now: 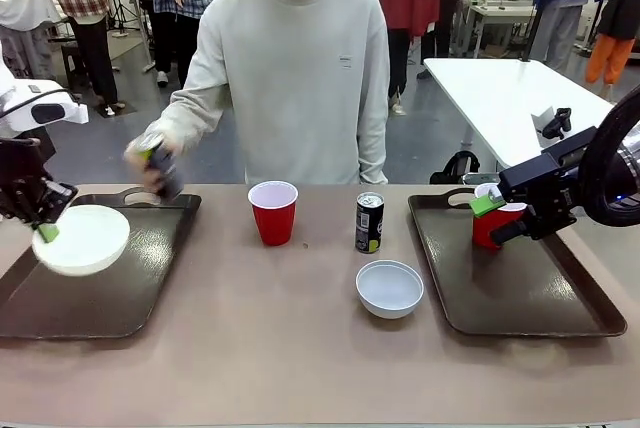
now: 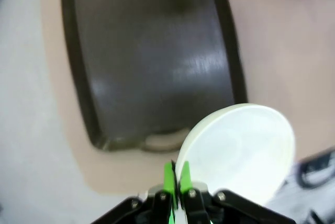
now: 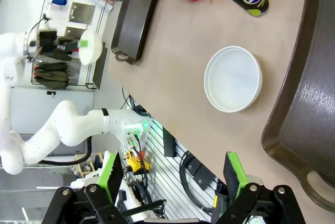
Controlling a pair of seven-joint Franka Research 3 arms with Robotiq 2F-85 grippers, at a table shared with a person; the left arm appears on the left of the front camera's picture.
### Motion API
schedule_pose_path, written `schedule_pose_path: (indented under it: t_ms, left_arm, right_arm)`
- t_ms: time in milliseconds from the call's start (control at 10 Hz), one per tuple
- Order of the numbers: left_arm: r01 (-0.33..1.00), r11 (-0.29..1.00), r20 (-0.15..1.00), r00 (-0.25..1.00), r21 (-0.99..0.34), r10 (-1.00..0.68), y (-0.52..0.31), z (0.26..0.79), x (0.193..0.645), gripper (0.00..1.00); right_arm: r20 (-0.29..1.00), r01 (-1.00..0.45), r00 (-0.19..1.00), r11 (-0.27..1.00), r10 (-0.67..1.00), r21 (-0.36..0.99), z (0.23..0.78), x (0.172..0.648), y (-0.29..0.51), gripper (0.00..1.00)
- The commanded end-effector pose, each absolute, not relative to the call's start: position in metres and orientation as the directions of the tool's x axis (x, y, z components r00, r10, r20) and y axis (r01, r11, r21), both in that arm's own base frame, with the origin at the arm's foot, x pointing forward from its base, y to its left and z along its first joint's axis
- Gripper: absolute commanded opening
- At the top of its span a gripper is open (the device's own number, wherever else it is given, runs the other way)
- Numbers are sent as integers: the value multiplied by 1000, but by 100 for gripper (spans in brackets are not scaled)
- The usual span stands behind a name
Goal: Prepare tableware on both trays.
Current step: Pick up a Picnic Bowl from the table and place it on a Handle tray.
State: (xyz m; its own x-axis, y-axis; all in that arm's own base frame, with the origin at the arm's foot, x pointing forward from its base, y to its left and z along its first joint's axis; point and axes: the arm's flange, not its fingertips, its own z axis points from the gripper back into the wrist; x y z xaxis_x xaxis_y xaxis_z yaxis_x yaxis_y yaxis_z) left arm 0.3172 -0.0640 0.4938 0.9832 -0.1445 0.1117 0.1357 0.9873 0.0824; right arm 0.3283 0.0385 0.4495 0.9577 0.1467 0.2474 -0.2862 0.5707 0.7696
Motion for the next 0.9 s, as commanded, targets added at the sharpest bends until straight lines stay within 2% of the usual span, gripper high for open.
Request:
schedule_pose_path:
  t_ms: [0,100,300,800]
  left_arm:
    - [287,948,18,956,136,-292,-55,531,220,4]
    - [280,941,16,958,191,-288,-54,530,205,4]
    - [261,948,-9,965,180,-264,-53,525,213,4]
    - [245,953,23,967,177,-253,-56,517,227,4]
  right_arm:
    - [258,-295,955,548,146,783,449,330,40,100]
    - [258,-295,955,548,146,783,449,330,40,100]
    - [258,-295,955,548,146,783,449,330,40,100]
    - [258,-295,955,548,146,783,449,330,40,100]
